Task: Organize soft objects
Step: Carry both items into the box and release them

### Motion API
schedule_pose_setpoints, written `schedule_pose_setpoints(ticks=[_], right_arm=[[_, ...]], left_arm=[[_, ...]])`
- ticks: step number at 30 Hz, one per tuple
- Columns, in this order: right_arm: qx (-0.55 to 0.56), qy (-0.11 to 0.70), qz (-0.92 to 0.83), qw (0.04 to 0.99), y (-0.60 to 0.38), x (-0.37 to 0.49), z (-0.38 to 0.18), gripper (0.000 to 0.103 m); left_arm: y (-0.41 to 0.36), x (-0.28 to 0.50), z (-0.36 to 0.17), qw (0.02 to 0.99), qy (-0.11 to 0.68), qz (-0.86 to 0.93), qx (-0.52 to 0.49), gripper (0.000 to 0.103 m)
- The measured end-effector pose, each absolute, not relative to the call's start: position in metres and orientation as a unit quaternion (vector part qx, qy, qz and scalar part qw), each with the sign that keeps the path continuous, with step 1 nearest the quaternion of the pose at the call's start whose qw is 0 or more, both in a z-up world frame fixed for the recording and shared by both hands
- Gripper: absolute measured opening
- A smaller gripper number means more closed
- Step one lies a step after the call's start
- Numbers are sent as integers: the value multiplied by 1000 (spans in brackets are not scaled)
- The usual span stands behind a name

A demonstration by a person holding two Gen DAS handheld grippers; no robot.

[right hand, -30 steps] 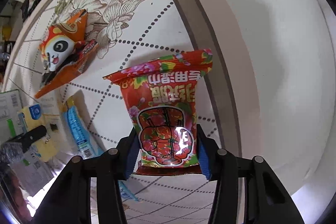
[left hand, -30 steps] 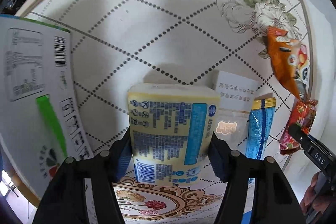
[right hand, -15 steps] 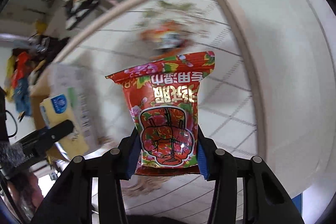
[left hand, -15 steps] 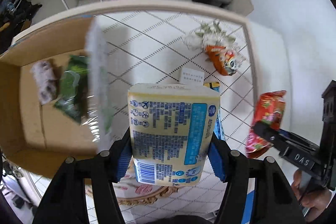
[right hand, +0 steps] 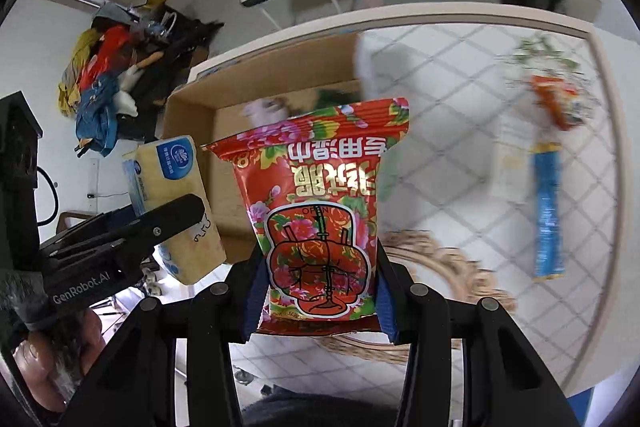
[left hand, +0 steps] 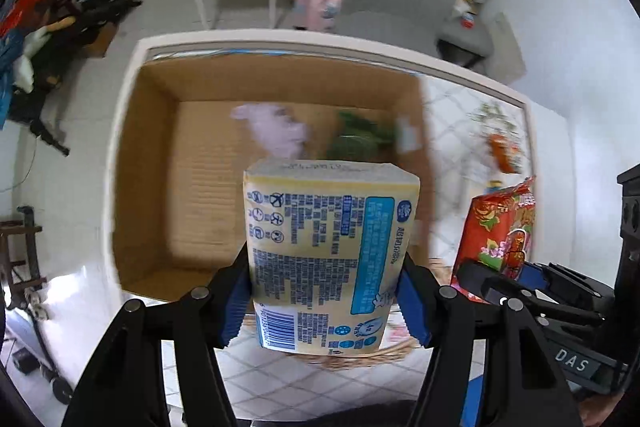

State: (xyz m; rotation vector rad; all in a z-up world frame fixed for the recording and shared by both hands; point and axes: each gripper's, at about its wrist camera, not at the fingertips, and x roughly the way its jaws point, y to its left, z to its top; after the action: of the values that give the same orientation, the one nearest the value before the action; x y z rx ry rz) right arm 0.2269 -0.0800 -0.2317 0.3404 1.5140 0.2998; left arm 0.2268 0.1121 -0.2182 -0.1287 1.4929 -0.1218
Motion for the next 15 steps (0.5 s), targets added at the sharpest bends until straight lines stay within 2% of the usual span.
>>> schedule_pose_setpoints(ticks=[7,15], right_arm=[[139,717,119,673,-7,246,-290,48],[113,756,87,639,24,251,-361,48]], left_arm=[[183,262,-269,703,706,-23,-80,61],[201,308,-323,677,732,-21,-69,61]])
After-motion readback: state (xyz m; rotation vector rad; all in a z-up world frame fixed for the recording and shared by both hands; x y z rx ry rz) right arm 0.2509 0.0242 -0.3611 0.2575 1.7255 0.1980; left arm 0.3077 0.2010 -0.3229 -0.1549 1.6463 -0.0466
